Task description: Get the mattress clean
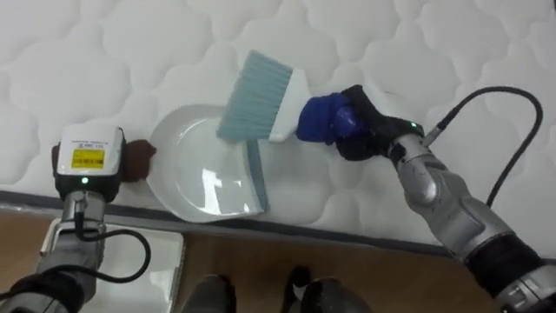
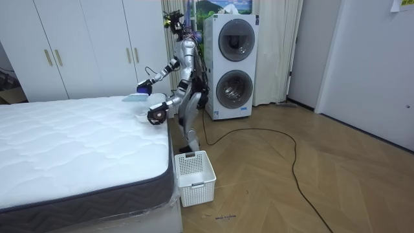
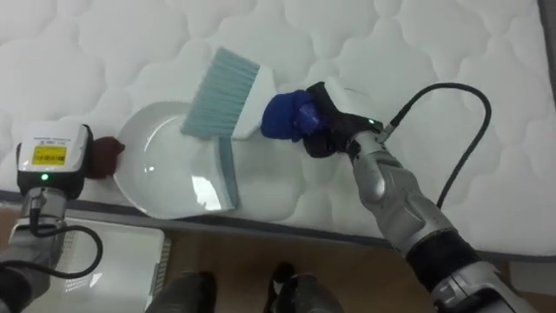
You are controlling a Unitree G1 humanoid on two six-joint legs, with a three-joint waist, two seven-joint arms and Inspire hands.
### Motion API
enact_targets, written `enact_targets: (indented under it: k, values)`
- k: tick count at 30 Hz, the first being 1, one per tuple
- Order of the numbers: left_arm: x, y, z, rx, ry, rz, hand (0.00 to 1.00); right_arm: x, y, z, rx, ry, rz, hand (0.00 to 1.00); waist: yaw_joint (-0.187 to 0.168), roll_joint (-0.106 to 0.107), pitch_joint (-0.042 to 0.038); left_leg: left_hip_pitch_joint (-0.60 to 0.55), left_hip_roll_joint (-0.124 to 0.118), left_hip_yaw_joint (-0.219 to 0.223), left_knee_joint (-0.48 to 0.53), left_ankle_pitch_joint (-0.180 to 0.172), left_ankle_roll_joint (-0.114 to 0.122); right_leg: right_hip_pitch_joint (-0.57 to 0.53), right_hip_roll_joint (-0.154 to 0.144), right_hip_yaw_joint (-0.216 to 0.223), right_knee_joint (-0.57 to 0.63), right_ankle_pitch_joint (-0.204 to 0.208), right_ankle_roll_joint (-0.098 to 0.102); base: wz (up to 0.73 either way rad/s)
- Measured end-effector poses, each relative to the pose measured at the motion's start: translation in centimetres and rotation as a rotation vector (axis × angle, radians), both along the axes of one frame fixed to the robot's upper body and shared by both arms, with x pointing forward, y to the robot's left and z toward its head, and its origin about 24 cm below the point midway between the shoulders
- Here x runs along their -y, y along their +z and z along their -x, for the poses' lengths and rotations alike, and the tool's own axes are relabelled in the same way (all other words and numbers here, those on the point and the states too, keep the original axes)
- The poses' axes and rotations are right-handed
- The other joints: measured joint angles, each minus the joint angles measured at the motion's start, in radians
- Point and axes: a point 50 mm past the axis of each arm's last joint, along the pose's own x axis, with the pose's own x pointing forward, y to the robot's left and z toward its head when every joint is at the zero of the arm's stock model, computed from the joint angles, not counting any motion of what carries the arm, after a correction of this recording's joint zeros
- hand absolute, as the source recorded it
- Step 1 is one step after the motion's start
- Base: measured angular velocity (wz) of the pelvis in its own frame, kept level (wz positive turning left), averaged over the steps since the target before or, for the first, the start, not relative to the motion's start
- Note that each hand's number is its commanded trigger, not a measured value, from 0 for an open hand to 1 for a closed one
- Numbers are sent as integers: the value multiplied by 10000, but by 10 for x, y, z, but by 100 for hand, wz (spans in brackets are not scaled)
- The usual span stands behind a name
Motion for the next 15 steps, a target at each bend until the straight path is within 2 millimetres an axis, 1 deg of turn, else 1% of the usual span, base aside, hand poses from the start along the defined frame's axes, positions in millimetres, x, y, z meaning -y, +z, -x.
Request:
enact_targets:
  k: [1, 3, 5, 6, 8, 9, 10, 11, 12, 13, 15]
  values:
    - [0, 0, 1, 74, -11, 7, 100, 5, -1, 1, 49, -311, -346, 100, -48, 74, -1, 149, 8, 12, -89, -1, 0, 145, 16, 17, -98, 10, 16, 0]
    - [0, -1, 2, 179, -71, 8, 100, 16, -4, 1, -6, -900, -753, 100, -100, 104, -3, 497, -10, 48, -360, -1, -1, 383, -24, 79, -188, 17, 31, 0]
    - [-1, 0, 3, 379, -108, 105, 100, 35, -9, 5, -126, -1824, -1228, 100, -105, 213, -42, 928, -31, 46, -653, 45, -13, 760, -15, 65, -418, 39, 53, 0]
    - [-2, 1, 4, 458, -77, 128, 100, 39, -9, 5, -93, -2032, -1380, 100, -97, 248, -61, 1000, -30, 49, -724, 53, -19, 827, -6, 61, -480, 52, 55, -4]
    - [-7, -1, 9, 627, 109, 167, 100, 53, -9, 10, 177, -2883, -2004, 100, -259, 393, -144, 1331, -35, 59, -1007, 87, -30, 1151, 13, 8, -730, 86, 64, -2]
    - [-9, -2, 12, 637, 174, 172, 100, 56, -10, 11, 207, -3057, -2120, 100, -305, 416, -157, 1453, -41, 65, -1108, 122, -29, 1268, 22, 1, -822, 96, 79, -3]
    - [-11, -5, 18, 628, 281, 184, 100, 61, -13, 15, 229, -3408, -2306, 95, -359, 441, -176, 1711, -92, 96, -1324, 230, -25, 1492, 22, 13, -981, 105, 97, -6]
    - [-13, -8, 22, 632, 389, 225, 100, 66, -16, 19, 259, -3715, -2402, 76, -396, 460, -198, 1927, -166, 98, -1526, 255, -33, 1671, 28, 25, -1118, 104, 115, -6]
    - [-14, -8, 24, 655, 407, 232, 100, 69, -16, 21, 273, -3861, -2462, 23, -426, 469, -204, 2000, -167, 98, -1606, 268, -34, 1740, 40, 19, -1192, 111, 125, 0]
    - [-15, -10, 26, 655, 411, 213, 100, 74, -19, 25, 279, -4185, -2602, 0, -435, 481, -224, 2133, -178, 95, -1765, 303, -37, 1865, 58, 12, -1328, 124, 146, 0]
    - [-15, -13, 30, 561, 403, 213, 100, 79, -24, 31, 262, -4527, -2617, 0, -455, 482, -291, 2328, -178, 121, -1976, 320, -31, 2004, 64, 25, -1392, 130, 166, -2]
